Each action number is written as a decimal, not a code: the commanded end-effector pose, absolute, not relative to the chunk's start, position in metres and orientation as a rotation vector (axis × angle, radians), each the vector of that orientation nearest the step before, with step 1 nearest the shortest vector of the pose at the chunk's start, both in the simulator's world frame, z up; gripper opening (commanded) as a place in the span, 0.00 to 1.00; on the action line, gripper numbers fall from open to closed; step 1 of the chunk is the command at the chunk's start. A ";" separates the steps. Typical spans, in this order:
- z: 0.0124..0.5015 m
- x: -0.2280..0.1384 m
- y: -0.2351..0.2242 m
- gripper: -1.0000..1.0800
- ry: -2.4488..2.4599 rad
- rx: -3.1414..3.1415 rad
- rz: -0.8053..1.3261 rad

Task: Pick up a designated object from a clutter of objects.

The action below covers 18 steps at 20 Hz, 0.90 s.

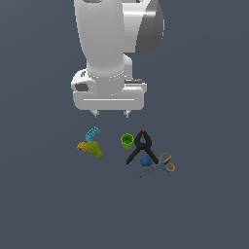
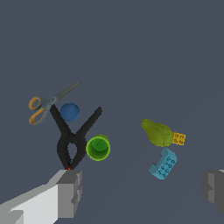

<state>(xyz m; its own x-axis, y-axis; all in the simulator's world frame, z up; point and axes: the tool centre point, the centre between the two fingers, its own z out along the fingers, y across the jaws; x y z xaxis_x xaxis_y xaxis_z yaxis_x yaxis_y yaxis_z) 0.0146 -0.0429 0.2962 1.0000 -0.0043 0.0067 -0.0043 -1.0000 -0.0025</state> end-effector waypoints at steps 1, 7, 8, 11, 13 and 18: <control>0.283 0.017 -0.050 0.96 -0.038 -3.138 -0.009; 0.241 0.023 -0.074 0.96 -0.183 -3.130 -0.008; 0.233 0.024 -0.078 0.96 -0.209 -3.129 -0.008; 0.209 0.024 -0.091 0.96 -0.288 -3.122 -0.008; 0.194 0.024 -0.100 0.96 -0.340 -3.117 -0.008; 0.155 0.020 -0.122 0.96 -0.469 -3.101 -0.006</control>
